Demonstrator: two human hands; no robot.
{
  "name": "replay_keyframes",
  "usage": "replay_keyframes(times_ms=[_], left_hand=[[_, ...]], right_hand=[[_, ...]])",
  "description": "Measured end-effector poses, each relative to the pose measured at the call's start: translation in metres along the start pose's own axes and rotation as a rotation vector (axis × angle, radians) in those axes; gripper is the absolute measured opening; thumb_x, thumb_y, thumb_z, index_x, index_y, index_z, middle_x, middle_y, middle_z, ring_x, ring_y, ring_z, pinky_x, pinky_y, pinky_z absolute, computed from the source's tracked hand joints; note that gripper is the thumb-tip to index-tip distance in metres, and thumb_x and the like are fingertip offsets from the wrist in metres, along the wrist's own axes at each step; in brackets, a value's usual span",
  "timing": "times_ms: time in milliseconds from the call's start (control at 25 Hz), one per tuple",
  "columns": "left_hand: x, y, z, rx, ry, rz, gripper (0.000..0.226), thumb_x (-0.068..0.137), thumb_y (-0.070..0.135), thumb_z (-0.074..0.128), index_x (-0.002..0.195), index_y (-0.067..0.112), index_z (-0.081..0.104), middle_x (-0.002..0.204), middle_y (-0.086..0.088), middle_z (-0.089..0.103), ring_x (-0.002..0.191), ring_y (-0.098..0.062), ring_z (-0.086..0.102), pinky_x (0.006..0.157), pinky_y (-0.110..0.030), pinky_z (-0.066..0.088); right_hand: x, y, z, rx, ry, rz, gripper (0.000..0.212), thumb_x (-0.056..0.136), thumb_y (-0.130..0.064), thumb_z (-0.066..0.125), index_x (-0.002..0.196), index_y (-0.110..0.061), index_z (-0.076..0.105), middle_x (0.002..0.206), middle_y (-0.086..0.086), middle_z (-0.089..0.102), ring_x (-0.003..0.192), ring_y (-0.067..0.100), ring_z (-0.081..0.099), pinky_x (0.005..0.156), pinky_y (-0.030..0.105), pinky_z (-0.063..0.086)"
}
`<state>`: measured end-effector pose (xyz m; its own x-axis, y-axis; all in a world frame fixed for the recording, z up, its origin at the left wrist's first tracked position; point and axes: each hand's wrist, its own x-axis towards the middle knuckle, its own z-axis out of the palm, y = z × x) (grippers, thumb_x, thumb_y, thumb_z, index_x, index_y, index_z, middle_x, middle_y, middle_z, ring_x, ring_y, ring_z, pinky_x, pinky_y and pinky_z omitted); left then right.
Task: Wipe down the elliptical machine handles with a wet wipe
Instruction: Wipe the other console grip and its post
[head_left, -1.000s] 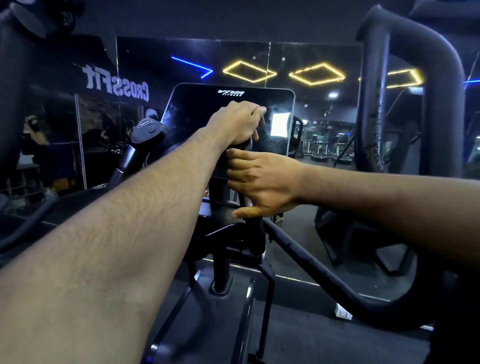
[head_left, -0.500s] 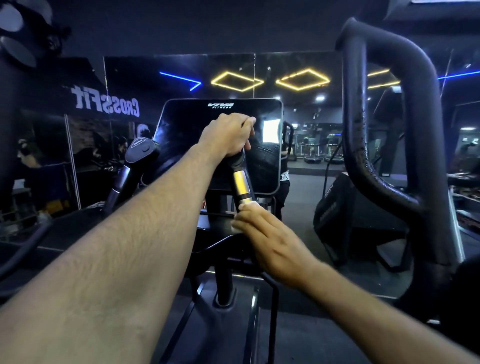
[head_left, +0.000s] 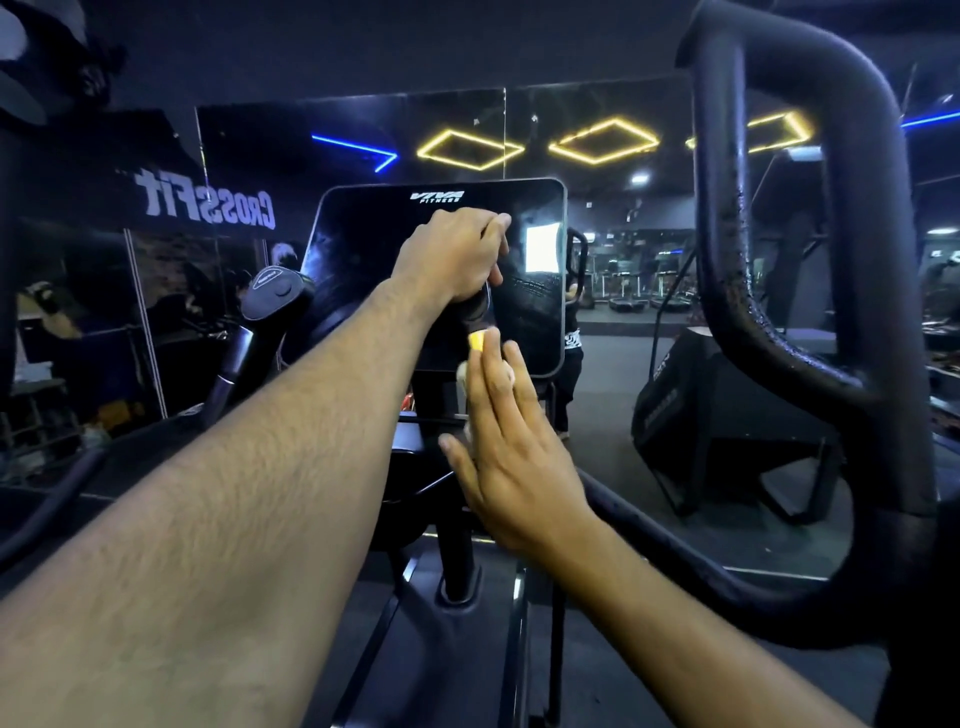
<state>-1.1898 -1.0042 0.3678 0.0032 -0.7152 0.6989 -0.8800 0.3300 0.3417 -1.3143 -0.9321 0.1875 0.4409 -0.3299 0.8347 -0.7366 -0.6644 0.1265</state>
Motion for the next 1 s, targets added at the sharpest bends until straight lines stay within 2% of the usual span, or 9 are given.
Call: replay_keyframes(times_ms=[120,240,320,400,480,560,640,800,1000], left_hand=[[0.0,0.001,0.001,0.004,0.001,-0.004,0.044,0.107,0.045,0.032,0.089,0.027,0.068,0.068,0.018,0.074,0.076,-0.01,0.072,0.096,-0.041,0.054],[0.001,0.0,0.0,0.001,-0.006,0.002,0.044,0.107,0.045,0.032,0.089,0.026,0.068,0.068,0.018,0.074,0.075,-0.01,0.072,0.096,-0.04,0.054],[-0.001,0.0,0.0,0.009,-0.005,0.01,0.045,0.107,0.044,0.032,0.089,0.026,0.068,0.068,0.017,0.075,0.076,-0.011,0.072,0.096,-0.041,0.053],[-0.002,0.001,0.0,0.018,0.004,0.012,0.045,0.108,0.044,0.032,0.09,0.026,0.069,0.07,0.012,0.075,0.082,-0.013,0.071,0.097,-0.042,0.052],[-0.001,0.001,-0.001,0.03,0.018,0.008,0.046,0.108,0.045,0.032,0.091,0.026,0.07,0.075,0.01,0.076,0.089,-0.016,0.07,0.097,-0.044,0.052],[-0.001,0.001,-0.001,0.016,0.016,-0.002,0.045,0.107,0.046,0.033,0.09,0.027,0.07,0.072,0.011,0.076,0.085,-0.014,0.071,0.096,-0.042,0.053],[0.0,0.0,-0.001,0.007,0.011,-0.001,0.044,0.107,0.045,0.033,0.089,0.026,0.069,0.068,0.016,0.075,0.08,-0.012,0.072,0.096,-0.041,0.054],[0.002,0.0,0.0,-0.007,0.014,-0.009,0.044,0.107,0.045,0.033,0.09,0.025,0.069,0.069,0.016,0.075,0.081,-0.012,0.072,0.099,-0.041,0.053],[0.002,-0.001,0.001,0.012,0.046,-0.001,0.043,0.107,0.045,0.035,0.091,0.025,0.069,0.069,0.012,0.075,0.085,-0.013,0.071,0.1,-0.041,0.051]], right_hand=[[-0.033,-0.001,-0.009,-0.003,-0.061,-0.021,0.068,0.107,-0.036,0.04,0.158,0.002,0.015,0.168,0.02,-0.003,0.156,0.028,-0.007,0.128,0.04,0.009],[-0.007,-0.007,-0.012,0.357,-0.128,0.213,0.072,0.108,-0.039,0.035,0.16,-0.005,0.0,0.169,0.015,-0.004,0.156,0.025,0.006,0.126,0.035,0.017],[0.038,-0.005,-0.019,0.611,-0.213,0.522,0.064,0.106,-0.048,0.034,0.157,-0.013,0.016,0.159,0.019,0.03,0.137,0.032,0.046,0.109,0.045,0.039],[0.083,0.009,-0.024,0.834,-0.268,0.804,0.065,0.1,-0.065,0.025,0.135,-0.016,0.048,0.121,0.017,0.066,0.091,0.03,0.071,0.089,0.046,0.052],[0.102,0.019,-0.024,1.004,-0.265,0.909,0.085,0.093,-0.077,0.017,0.111,-0.008,0.063,0.081,0.014,0.075,0.064,0.029,0.072,0.08,0.05,0.06],[0.091,0.02,-0.018,1.05,-0.252,0.918,0.086,0.098,-0.071,0.014,0.093,-0.002,0.065,0.066,0.013,0.071,0.054,0.029,0.067,0.068,0.043,0.062],[0.058,0.017,-0.018,1.141,-0.267,0.959,0.075,0.105,-0.057,0.016,0.089,-0.001,0.064,0.066,0.017,0.068,0.051,0.027,0.061,0.055,0.033,0.054],[0.015,0.022,-0.017,1.384,-0.407,1.008,0.058,0.105,-0.035,0.023,0.092,0.003,0.065,0.073,0.025,0.066,0.057,0.029,0.058,0.059,0.034,0.05],[0.097,0.033,-0.014,1.559,-0.4,0.995,0.066,0.103,-0.045,0.019,0.099,0.004,0.062,0.073,0.026,0.066,0.053,0.03,0.056,0.053,0.032,0.047]])
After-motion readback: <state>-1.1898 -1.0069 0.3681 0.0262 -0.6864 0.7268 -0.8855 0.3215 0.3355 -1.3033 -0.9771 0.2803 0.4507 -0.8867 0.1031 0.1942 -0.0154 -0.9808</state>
